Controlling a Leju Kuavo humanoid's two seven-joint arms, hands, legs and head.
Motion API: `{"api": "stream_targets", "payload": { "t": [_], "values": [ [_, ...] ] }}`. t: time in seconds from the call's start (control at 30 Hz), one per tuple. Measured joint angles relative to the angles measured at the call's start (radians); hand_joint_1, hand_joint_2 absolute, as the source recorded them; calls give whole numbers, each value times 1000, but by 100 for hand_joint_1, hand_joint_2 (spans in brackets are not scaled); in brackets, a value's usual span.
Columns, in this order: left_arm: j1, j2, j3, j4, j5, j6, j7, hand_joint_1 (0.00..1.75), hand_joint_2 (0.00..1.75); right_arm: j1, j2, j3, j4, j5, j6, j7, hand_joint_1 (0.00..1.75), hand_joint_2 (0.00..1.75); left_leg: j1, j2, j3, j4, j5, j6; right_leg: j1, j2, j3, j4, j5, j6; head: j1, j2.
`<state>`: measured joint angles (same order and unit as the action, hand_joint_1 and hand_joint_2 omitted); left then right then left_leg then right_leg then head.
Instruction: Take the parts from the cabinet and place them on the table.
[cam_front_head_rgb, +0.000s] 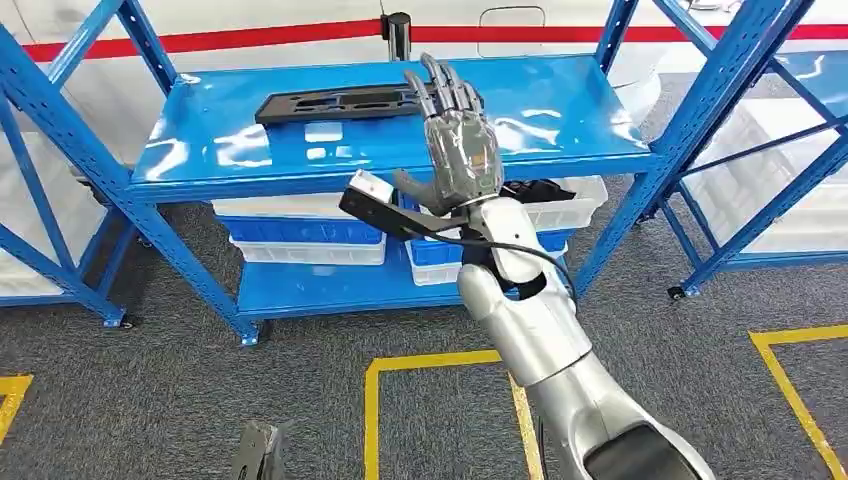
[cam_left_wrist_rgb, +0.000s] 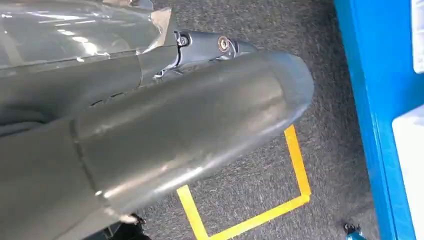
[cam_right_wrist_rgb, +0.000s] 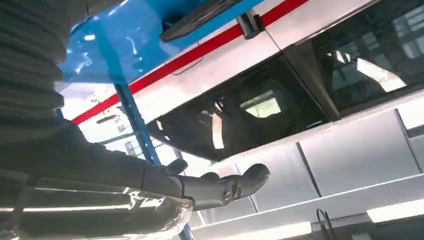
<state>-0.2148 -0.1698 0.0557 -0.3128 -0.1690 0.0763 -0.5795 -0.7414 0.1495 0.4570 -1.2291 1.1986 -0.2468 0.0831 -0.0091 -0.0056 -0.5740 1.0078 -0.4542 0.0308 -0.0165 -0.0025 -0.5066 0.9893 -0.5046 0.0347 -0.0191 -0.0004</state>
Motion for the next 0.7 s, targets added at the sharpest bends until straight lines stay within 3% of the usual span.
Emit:
{"api": "stream_targets", "payload": {
  "t": [0.13, 0.43, 0.7],
  "values": [
    [-7, 0, -1, 0, 3, -22, 3, 0, 0, -13, 0, -2, 10, -41, 31, 13, 0, 175, 0, 0, 0, 0, 0, 0, 0, 0, 0, 0, 0, 0, 0, 0],
    [-9, 13, 19, 1, 72, -78, 0, 0, 0, -12, 0, -28, 1, -145, 45, -32, 0, 175, -4, 0, -1, 2, 0, 0, -6, 0, -1, -1, 1, 2, 0, 0],
    [-8, 17, 50, 2, 96, -93, -26, 0, 0, -41, 0, -31, 33, -190, 42, -67, 0, 175, -8, -3, -9, 9, -1, 6, -16, 0, -4, -3, 6, 10, -1, 0]
  ]
}}
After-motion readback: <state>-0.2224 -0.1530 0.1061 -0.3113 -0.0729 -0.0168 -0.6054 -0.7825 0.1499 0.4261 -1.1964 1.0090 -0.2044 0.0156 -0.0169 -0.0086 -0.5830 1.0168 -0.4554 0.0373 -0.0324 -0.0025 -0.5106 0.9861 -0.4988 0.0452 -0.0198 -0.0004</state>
